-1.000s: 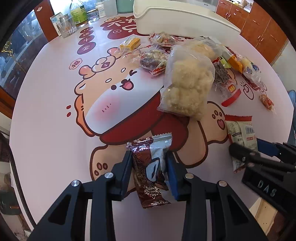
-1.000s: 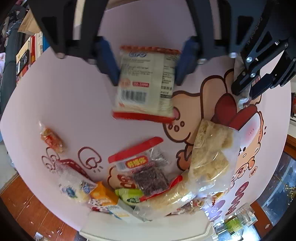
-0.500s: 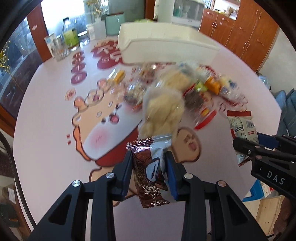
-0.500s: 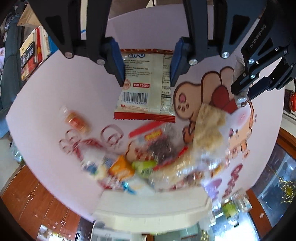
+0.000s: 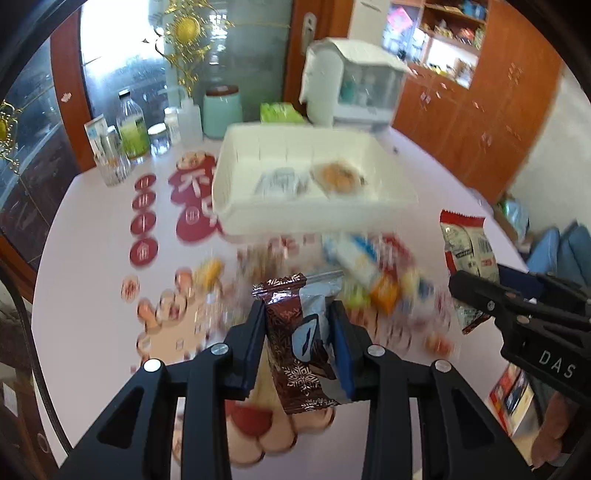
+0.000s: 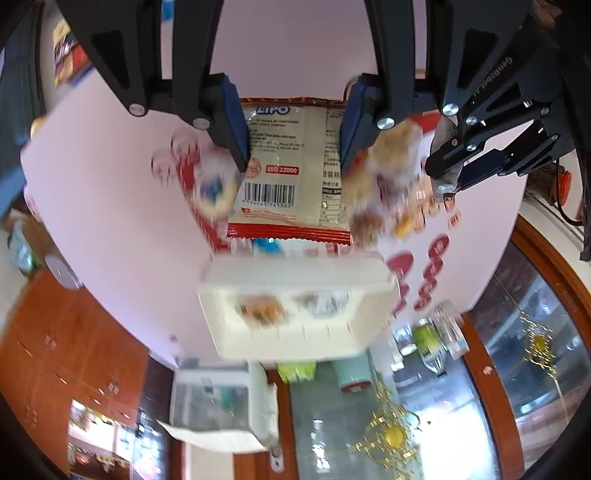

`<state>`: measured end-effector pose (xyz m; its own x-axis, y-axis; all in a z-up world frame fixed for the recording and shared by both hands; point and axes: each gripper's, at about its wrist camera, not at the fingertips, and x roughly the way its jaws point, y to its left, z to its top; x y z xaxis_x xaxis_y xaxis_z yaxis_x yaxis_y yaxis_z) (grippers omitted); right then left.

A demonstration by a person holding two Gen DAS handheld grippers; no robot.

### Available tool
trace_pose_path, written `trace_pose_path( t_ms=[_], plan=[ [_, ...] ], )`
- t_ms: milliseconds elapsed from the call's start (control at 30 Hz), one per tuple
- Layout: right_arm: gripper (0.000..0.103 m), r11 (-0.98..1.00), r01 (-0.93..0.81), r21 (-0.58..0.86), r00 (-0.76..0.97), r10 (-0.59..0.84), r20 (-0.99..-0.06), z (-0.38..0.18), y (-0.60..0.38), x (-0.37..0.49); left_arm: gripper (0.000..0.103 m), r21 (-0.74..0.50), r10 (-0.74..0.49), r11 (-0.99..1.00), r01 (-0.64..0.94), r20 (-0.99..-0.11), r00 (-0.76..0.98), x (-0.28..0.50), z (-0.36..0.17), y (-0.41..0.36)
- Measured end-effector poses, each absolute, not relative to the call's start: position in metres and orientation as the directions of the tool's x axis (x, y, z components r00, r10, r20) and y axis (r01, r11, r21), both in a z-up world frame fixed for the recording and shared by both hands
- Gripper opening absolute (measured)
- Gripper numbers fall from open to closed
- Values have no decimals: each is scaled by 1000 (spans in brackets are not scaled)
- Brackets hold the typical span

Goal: Organize snacks
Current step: 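Carry both packets into the white tray and open both tools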

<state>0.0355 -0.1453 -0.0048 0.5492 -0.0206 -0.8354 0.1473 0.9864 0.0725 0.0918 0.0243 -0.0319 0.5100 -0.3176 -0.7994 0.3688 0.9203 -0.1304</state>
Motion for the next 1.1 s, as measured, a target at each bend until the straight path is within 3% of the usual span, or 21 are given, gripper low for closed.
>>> trace_pose_path(
  t_ms=[300, 700, 733, 767, 833, 1100],
  plan=[
    [47, 993, 18, 114, 621, 78, -780, 20, -207, 143, 33, -192, -323, 942, 274, -734, 597, 193, 9, -23],
    [47, 989, -19, 146, 603, 128, -787, -3, -256, 255, 35, -123, -157, 988, 97, -779, 607, 286, -17, -63],
    [48, 989, -22, 147, 592, 131, -795, -7, -257, 261, 44, -109, -136, 991, 80, -787, 602, 290, -21, -64],
    [48, 989, -26, 147, 585, 134, -800, -10, -258, 265, 71, -101, -121, 993, 68, -794, 596, 292, -23, -65],
    [48, 992, -27, 125, 568, 119, -815, -18, -258, 272, 96, -85, -80, 996, 19, -797, 599, 296, -26, -63],
    [57, 989, -24, 146, 544, 136, -828, -30, -268, 271, 96, -97, -43, 994, -58, -800, 599, 287, -33, -41]
  ],
)
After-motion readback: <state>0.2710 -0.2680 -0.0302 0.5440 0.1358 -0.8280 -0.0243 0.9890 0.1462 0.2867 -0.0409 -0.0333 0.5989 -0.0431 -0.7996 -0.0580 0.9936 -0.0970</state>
